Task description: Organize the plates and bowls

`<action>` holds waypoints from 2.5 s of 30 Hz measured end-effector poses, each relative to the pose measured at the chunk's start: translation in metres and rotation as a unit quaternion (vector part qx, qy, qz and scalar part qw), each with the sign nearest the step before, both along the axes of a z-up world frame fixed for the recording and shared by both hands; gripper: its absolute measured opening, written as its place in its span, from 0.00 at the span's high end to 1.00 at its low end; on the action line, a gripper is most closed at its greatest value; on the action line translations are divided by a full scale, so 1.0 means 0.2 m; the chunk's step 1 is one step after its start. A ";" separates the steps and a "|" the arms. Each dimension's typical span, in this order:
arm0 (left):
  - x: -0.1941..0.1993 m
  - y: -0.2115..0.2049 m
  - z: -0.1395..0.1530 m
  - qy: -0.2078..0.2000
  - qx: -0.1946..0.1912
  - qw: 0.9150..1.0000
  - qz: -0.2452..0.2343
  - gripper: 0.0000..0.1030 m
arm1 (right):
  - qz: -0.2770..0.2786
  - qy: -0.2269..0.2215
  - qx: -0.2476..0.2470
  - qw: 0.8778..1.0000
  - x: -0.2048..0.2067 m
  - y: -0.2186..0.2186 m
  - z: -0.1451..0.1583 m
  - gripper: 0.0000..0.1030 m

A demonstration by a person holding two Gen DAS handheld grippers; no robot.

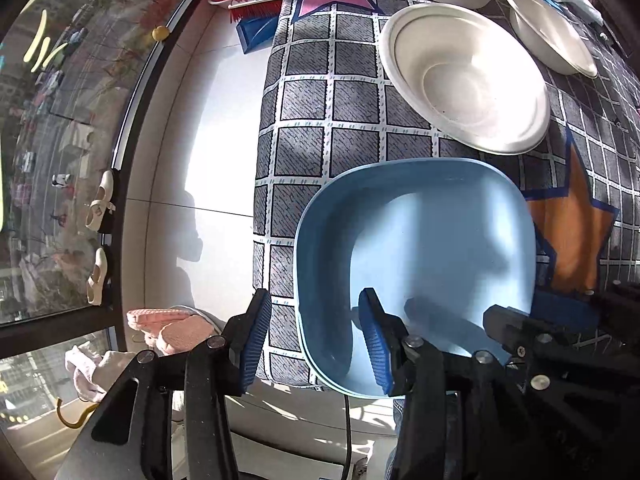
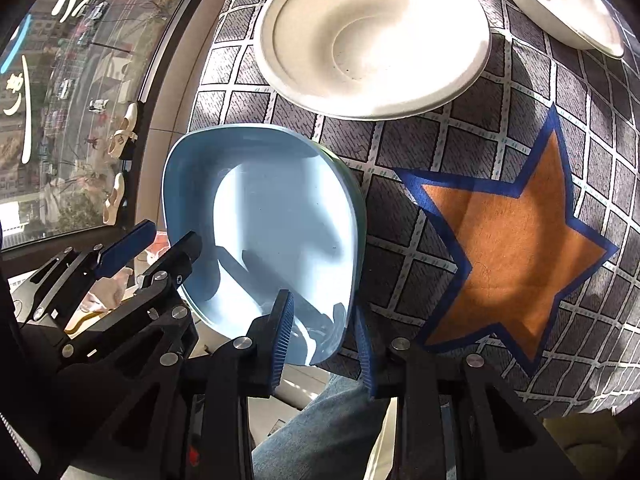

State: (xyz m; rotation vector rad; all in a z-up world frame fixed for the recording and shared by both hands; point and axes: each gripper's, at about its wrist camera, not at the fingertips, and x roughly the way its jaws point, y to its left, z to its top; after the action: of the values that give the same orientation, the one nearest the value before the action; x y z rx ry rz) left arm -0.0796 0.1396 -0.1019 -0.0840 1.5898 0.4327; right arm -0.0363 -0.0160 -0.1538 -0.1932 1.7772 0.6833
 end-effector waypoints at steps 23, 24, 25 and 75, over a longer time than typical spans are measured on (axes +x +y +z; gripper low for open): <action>0.18 -0.18 0.14 -0.039 -0.047 0.997 -0.055 0.23 | -0.181 0.002 -0.034 0.983 0.19 -0.66 -0.01 0.17; 0.21 -0.17 0.15 -0.043 -0.045 0.997 -0.054 0.23 | -0.183 0.003 -0.033 0.982 0.20 -0.70 0.01 0.17; 0.25 -0.16 0.17 -0.046 -0.044 0.997 -0.050 0.23 | -0.184 0.003 -0.032 0.982 0.22 -0.72 0.02 0.17; 0.73 -0.43 -0.19 0.012 -0.051 0.990 -0.128 0.72 | -0.113 0.000 -0.028 0.993 0.60 -0.95 0.06 0.79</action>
State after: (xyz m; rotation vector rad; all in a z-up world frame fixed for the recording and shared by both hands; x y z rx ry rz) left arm 0.0663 0.0542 -0.1390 0.0486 1.6212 0.1529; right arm 0.0837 -0.2059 -0.1422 -0.0287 1.7857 0.4712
